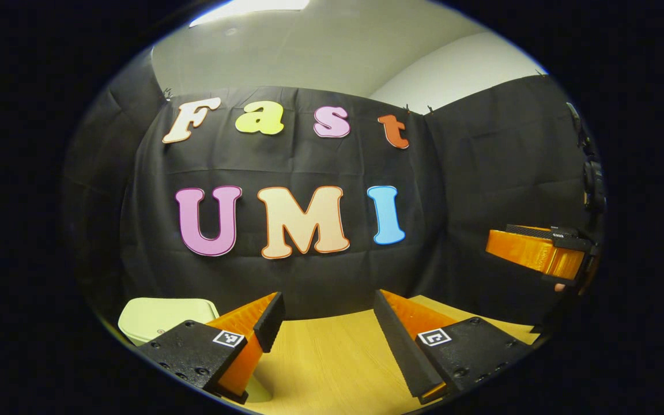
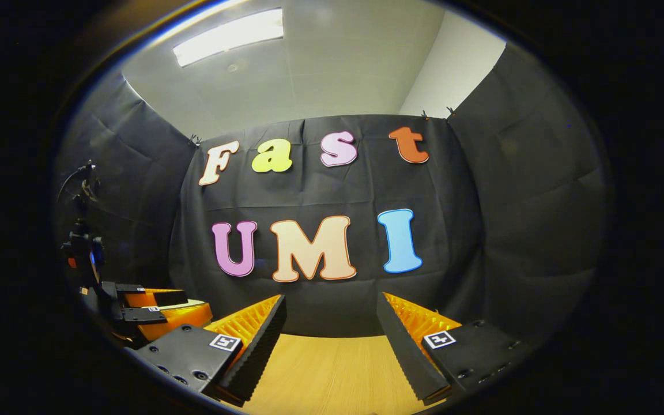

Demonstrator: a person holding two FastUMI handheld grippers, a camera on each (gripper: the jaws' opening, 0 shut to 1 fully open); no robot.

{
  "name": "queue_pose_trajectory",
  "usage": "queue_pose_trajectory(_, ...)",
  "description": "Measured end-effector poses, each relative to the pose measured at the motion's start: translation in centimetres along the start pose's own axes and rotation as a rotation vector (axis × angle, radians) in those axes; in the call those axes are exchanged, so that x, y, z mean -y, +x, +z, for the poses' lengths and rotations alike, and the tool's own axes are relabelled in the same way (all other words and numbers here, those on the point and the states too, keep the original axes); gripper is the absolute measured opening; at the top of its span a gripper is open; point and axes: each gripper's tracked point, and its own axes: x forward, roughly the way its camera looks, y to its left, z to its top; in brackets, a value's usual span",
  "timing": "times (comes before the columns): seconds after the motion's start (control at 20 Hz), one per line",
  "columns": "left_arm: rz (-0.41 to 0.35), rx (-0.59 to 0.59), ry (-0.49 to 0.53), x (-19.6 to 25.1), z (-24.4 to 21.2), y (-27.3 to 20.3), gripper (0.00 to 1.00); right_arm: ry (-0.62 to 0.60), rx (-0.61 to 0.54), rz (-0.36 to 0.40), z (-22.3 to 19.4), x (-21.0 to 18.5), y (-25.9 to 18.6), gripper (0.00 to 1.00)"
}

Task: Press the lid of the desktop garbage bin to open it, pick up the crumpled paper on the desktop and throw it into the bin, then pick up the pop can on the desktop and drop it into the bin, and finally close the garbage bin lid.

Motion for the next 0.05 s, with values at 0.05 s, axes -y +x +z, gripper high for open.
queue_pose_trajectory(0.05,-0.001,0.001,-0.008,0.07,0.02,-0.01,0.92,0.001,0.0,0.001,-0.04,-0.13,0.06,0.98)
